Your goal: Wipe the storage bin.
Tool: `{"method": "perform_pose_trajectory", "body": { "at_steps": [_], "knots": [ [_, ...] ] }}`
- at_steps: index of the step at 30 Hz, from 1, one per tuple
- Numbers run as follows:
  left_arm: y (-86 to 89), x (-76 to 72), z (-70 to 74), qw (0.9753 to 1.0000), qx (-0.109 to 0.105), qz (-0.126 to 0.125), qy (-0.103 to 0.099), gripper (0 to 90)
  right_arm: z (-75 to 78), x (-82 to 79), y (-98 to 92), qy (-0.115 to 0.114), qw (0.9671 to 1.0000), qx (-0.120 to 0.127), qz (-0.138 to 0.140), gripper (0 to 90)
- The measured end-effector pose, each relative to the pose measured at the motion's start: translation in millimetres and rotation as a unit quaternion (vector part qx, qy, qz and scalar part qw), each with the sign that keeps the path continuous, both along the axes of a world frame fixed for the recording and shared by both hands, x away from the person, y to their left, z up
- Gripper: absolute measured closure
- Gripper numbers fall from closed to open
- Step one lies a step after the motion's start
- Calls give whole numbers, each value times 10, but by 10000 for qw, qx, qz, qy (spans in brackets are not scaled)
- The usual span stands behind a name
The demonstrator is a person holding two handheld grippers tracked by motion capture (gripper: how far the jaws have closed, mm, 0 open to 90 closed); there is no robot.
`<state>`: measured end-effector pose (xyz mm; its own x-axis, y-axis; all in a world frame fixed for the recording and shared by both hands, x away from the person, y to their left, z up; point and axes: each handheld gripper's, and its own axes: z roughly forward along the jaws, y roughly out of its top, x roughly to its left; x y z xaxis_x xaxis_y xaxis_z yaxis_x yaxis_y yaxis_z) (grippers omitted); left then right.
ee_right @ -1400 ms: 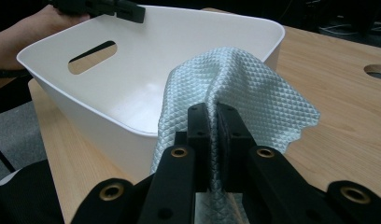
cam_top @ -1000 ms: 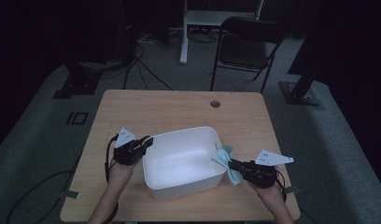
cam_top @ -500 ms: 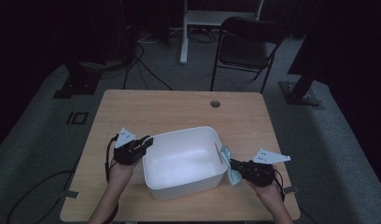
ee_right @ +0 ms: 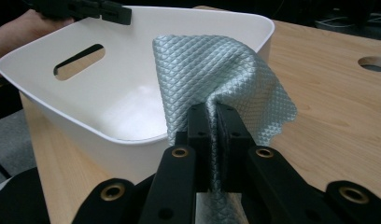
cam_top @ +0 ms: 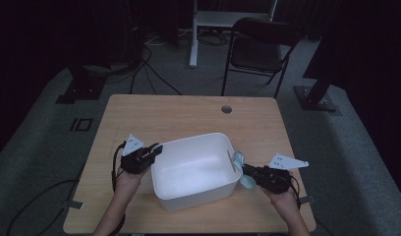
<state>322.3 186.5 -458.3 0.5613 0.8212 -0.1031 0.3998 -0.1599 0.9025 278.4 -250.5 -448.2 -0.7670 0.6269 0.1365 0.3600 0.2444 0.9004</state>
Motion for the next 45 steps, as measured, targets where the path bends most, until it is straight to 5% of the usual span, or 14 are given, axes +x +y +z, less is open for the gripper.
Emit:
{"method": "perform_pose_trajectory", "body": {
  "at_steps": [10,19,28,38,45],
  "knots": [
    [1,9,1,10000,-5,-24,16,781,-154,84,62,228,9997,-116,-49,859],
    [8,7,1,10000,2,-61,12,782,-13,158,43,97,9999,-2,-95,859],
    [0,12,5,10000,38,-47,11,782,-156,236,87,321,9994,-80,-67,859],
    [-3,13,6,10000,59,-73,5,784,-9,336,80,227,9997,0,-43,860],
    [-1,20,4,10000,35,-72,9,783,-181,409,129,449,9989,-88,-90,861]
  ]
}}
